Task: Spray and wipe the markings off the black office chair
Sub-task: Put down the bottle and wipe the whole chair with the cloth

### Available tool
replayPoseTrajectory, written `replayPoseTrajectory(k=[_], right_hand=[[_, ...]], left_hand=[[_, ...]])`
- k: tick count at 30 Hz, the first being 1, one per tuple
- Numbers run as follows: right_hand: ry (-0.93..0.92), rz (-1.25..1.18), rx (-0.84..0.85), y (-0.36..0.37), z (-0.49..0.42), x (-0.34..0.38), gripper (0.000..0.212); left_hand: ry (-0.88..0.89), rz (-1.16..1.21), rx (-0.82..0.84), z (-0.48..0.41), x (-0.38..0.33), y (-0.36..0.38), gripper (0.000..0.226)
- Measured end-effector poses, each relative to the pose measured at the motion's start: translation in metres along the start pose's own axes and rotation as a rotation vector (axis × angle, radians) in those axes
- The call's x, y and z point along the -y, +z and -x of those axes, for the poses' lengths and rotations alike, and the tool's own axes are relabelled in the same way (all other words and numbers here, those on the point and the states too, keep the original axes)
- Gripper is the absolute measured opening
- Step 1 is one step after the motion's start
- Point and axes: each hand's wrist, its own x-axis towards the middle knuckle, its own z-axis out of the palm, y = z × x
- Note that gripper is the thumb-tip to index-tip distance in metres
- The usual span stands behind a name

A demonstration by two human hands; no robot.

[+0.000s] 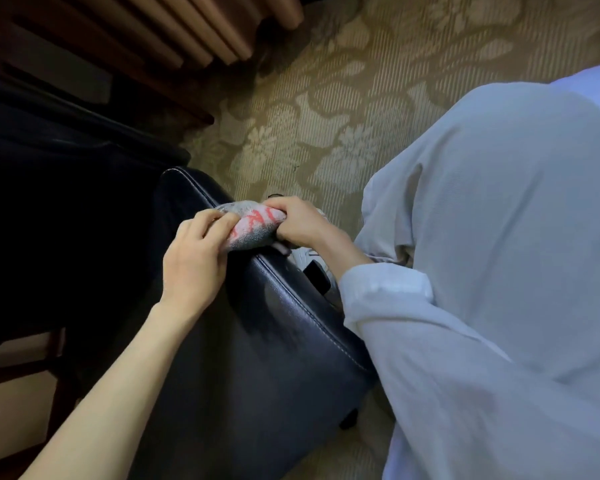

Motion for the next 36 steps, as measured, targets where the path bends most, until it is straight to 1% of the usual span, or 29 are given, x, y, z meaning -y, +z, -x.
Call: replayPoseTrajectory(k=[5,7,10,13,17,19,21,23,26,29,32,34,36], right_hand=[[0.019,0.108,-0.037,0.002,0.027,-0.003,0.054],[0.047,0.165,-0.070,0.006,0.052,-0.009,0.053],[0.076,0.150,-0.174,0.016,0.103,-0.019,0.050],[0.065,0.202,-0.187,0.024,0.142,-0.023,0.049],[0.085,0.167,-0.198,0.035,0.180,-0.032,0.041],[0.166,0.110,-0.207,0.044,0.204,-0.045,0.036],[0.260,0.069,-0.185,0.056,0.225,-0.059,0.033],[0.334,0.042,-0.149,0.066,0.239,-0.068,0.033],[0.373,-0.015,-0.145,0.082,0.244,-0.078,0.034],[0.369,-0.085,-0.187,0.092,0.239,-0.081,0.031],[0.301,-0.170,-0.251,0.091,0.218,-0.072,0.028],[0.242,-0.232,-0.282,0.082,0.197,-0.061,0.028],[0.191,-0.232,-0.302,0.074,0.177,-0.052,0.030]], left_hand=[[0.091,-0.014,0.016,0.019,-0.016,-0.009,0.044],[0.120,0.010,0.035,0.036,-0.033,-0.013,0.049],[0.129,0.064,0.071,0.070,-0.062,-0.019,0.057],[0.095,0.154,0.098,0.109,-0.079,-0.023,0.064],[0.057,0.156,0.113,0.158,-0.098,-0.026,0.054],[0.087,0.129,0.104,0.172,-0.111,-0.026,0.046],[0.151,0.094,0.088,0.183,-0.124,-0.024,0.036],[0.204,0.059,0.073,0.195,-0.131,-0.019,0.031],[0.217,0.035,0.068,0.213,-0.129,-0.012,0.030],[0.223,0.016,0.041,0.214,-0.122,-0.008,0.030],[0.168,0.019,-0.026,0.195,-0.111,-0.010,0.026],[0.103,0.018,-0.054,0.175,-0.100,-0.011,0.030],[0.083,-0.013,-0.059,0.157,-0.089,-0.010,0.033]])
